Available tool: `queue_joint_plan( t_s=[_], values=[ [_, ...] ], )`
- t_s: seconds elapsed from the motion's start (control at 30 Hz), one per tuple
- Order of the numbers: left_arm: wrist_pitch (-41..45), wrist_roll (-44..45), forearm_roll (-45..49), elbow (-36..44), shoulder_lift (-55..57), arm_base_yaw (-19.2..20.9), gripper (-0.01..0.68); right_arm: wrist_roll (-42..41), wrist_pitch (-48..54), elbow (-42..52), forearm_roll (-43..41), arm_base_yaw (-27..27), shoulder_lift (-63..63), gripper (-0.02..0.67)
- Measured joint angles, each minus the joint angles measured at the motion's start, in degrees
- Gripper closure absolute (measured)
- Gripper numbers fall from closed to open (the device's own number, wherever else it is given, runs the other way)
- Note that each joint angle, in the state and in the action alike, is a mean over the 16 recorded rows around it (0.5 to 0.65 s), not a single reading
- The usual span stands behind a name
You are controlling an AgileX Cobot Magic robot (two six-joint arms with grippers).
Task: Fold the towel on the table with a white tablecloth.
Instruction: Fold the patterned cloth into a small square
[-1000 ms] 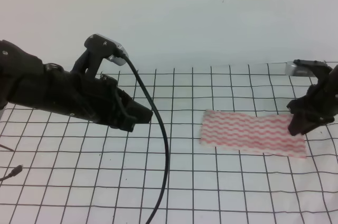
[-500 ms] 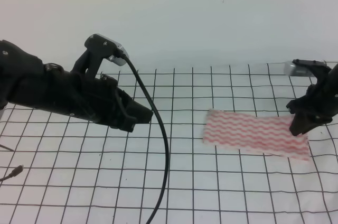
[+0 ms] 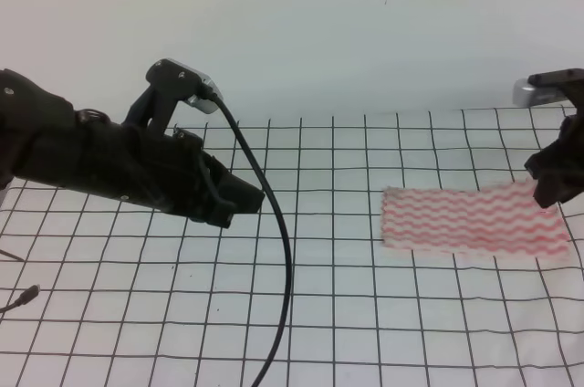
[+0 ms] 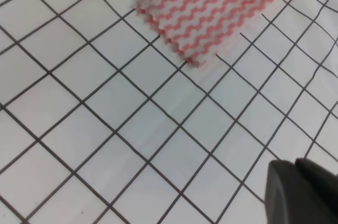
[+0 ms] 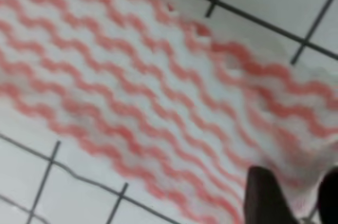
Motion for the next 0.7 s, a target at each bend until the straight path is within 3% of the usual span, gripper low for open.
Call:
queue_joint_plan(
  t_s=[0.23,0.7],
  values=[
    [0.4,0.0,0.0,0.0,0.0,0.0,0.674,4.9,-1.1,0.0,-4.1,0.0,-0.1,0.260],
    [0.7,-0.2,0.0,0.0,0.0,0.0,0.674,8.7,-0.7,0.0,-3.6,0.0,2.5,0.292]
  ],
)
